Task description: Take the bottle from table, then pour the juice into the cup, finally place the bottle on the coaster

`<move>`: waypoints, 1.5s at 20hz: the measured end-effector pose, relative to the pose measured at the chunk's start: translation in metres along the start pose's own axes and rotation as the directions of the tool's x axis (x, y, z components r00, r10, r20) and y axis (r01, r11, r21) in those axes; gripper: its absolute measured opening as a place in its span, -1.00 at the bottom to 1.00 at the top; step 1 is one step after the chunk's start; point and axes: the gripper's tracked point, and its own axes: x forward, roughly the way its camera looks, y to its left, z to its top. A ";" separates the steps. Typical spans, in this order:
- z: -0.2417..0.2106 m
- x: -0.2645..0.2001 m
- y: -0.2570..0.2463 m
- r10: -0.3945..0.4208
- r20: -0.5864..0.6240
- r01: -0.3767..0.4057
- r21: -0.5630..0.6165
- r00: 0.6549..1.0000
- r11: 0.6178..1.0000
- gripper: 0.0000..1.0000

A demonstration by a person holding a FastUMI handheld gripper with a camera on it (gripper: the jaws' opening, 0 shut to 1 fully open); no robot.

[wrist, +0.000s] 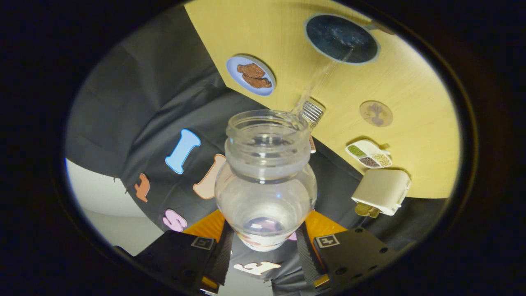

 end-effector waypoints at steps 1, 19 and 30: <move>0.000 -0.001 -0.001 -0.003 -0.001 0.003 -0.006 1.000 1.000 0.48; -0.002 -0.035 -0.089 -0.184 0.130 0.217 -0.754 0.974 0.620 0.48; 0.013 -0.073 -0.143 -0.200 0.465 0.387 -0.861 0.862 -0.330 0.48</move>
